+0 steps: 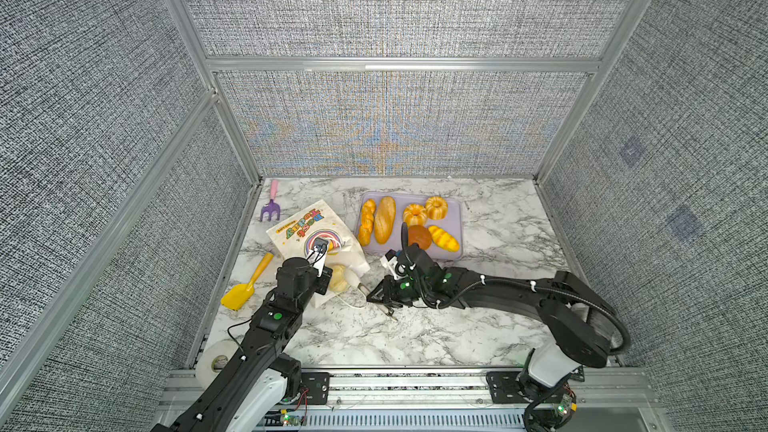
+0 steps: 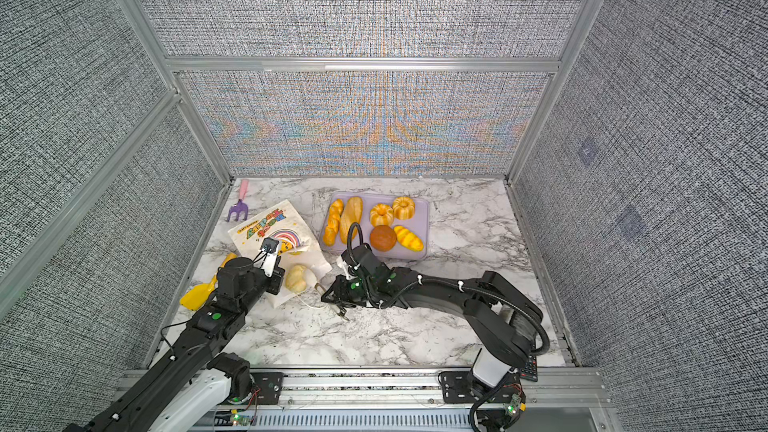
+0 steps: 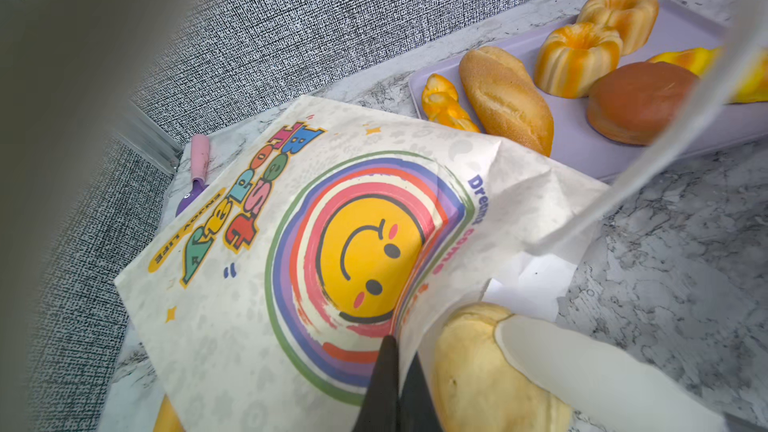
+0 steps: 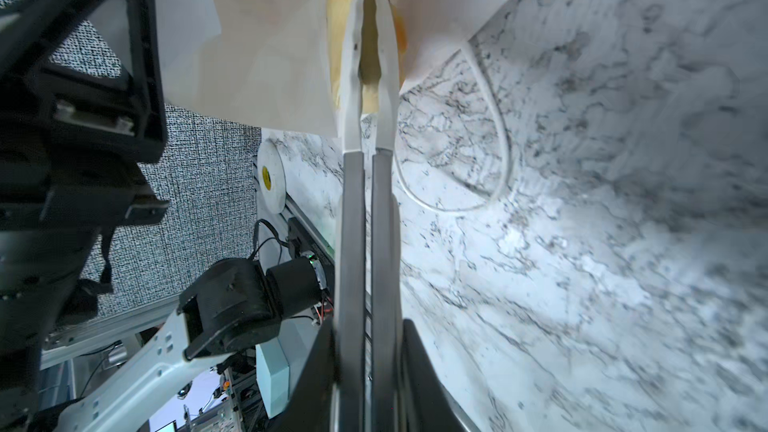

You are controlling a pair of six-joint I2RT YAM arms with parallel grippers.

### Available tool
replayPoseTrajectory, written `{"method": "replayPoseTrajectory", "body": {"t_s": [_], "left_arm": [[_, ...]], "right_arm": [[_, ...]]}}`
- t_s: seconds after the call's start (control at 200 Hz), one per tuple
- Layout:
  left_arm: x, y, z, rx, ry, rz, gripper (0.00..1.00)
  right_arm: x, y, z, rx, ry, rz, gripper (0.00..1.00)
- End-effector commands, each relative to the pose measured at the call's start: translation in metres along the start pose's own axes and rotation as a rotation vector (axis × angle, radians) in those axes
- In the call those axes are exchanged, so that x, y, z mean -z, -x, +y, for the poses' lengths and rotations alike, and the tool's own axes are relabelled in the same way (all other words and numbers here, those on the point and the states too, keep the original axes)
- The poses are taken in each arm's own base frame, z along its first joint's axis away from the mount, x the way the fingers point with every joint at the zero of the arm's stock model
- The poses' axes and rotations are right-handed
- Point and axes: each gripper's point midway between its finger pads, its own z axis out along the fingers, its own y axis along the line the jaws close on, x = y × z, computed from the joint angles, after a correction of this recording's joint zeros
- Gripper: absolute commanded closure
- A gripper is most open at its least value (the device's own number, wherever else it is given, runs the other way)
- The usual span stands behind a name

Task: Take the fake bread out of the paper bag
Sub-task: 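Pull the pale bun out of the bag with the right tongs, then carry the pale bun onto the tray and release it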

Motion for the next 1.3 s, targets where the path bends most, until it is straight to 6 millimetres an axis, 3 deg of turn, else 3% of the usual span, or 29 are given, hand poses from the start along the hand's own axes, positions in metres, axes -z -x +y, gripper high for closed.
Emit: {"method": "replayPoseTrajectory", "body": {"t_s": [0.0,0.315,0.465,0.66,0.85,1.04,1.291], "left_arm": [[0.001,0.005,0.003,0.011,0.014,-0.013,1.00],[0.001,0.003,0.004,0.020,0.020,-0.005,1.00],[0.000,0.003,0.003,0.018,0.017,-0.002,1.00],[0.000,0.004,0.000,0.003,-0.003,-0.005,1.00],[-0.002,0.000,-0.005,0.002,-0.030,0.016,1.00],[0.001,0.002,-0.005,0.002,-0.032,0.002,1.00],[0.003,0.004,-0.003,0.002,-0.025,-0.008,1.00]], "right_arm": [[0.015,-0.006,-0.006,0.033,-0.036,-0.032,1.00],[0.080,-0.022,0.000,0.078,-0.079,-0.093,1.00],[0.136,-0.028,-0.007,0.103,-0.182,-0.171,1.00],[0.226,-0.008,-0.025,0.125,-0.356,-0.334,1.00],[0.275,0.030,-0.056,0.134,-0.620,-0.390,1.00],[0.304,0.075,-0.080,0.178,-0.932,-0.393,1.00],[0.293,0.120,-0.105,0.257,-1.167,-0.267,1.00]]}}
